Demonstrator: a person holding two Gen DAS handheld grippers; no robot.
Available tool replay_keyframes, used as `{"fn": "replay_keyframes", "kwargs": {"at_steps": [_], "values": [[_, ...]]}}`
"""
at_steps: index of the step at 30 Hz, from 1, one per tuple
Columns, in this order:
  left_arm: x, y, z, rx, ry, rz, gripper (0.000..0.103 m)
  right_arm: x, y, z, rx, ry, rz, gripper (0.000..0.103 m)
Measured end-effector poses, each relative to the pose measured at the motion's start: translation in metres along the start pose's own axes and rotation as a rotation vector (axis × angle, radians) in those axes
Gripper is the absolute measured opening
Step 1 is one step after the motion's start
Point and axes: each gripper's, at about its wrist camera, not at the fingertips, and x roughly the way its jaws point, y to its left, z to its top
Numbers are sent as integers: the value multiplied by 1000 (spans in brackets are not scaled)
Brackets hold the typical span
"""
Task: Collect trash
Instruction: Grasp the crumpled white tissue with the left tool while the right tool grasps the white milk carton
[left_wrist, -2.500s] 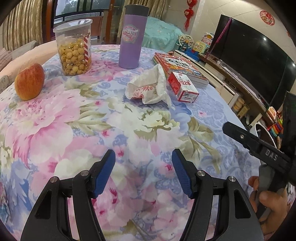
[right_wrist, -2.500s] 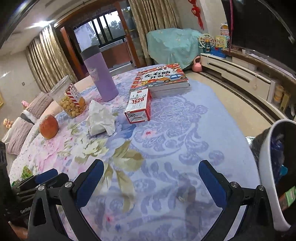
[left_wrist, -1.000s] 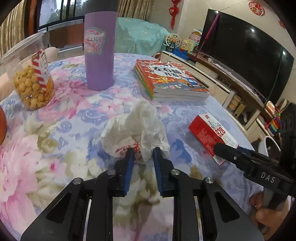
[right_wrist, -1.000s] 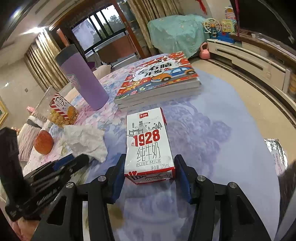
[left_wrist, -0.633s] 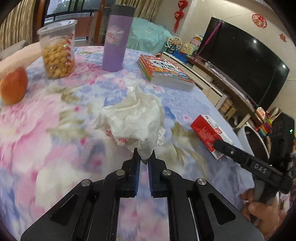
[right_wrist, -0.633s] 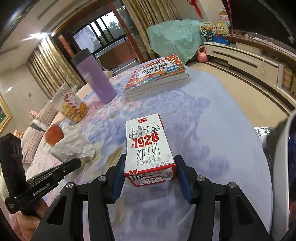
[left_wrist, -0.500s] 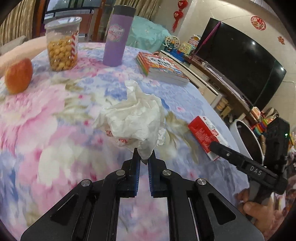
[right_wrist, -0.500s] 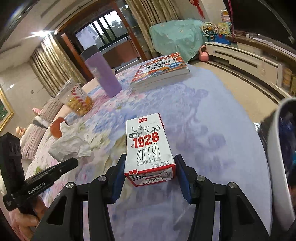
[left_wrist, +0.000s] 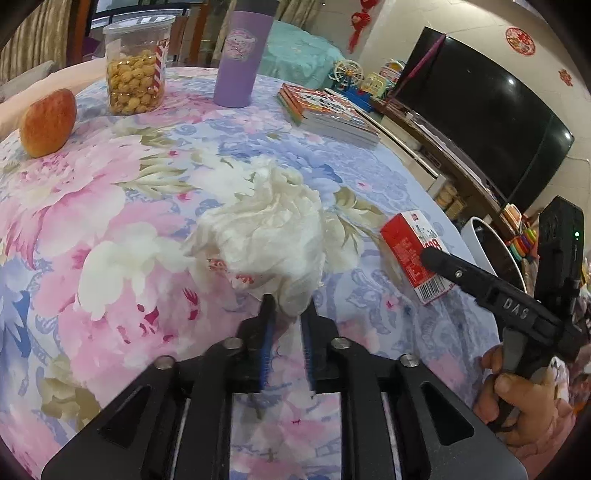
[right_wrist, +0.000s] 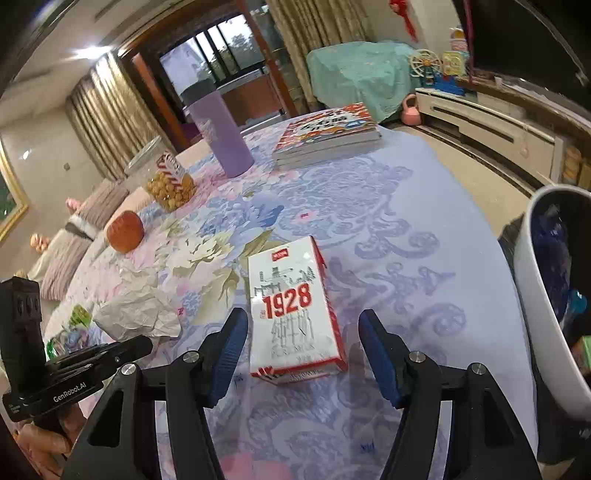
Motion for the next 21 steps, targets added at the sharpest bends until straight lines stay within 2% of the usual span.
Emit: {"fn": "replay_keyframes", "kwargs": {"at_steps": [3,6,7,11,13,14,17,21], "values": [[2,1,1,-9,-7,5,26,11,8,1,-49,16,-27,65],[3,-1,3,-13,-14,8,33,20,12,-3,-65,45,-45,59],[3,-3,4,-12,-19,6,34,18,11,-4,-65,45,-50,50],[-2,-12,11,11,-61,15,43,11,8,-7,-45,32,-33,48],[-1,-18,14,37,-84,44,43,7,8,-10,-35,30,-22,48],[2,-21,16,51,-86,60,42,5,8,-11,-26,27,-16,48],[12,-21,20,54,-64,59,10,-1,7,-14,-5,19,-4,48],[10,-24,17,69,-71,60,9,-11,4,-18,28,10,12,48]]}}
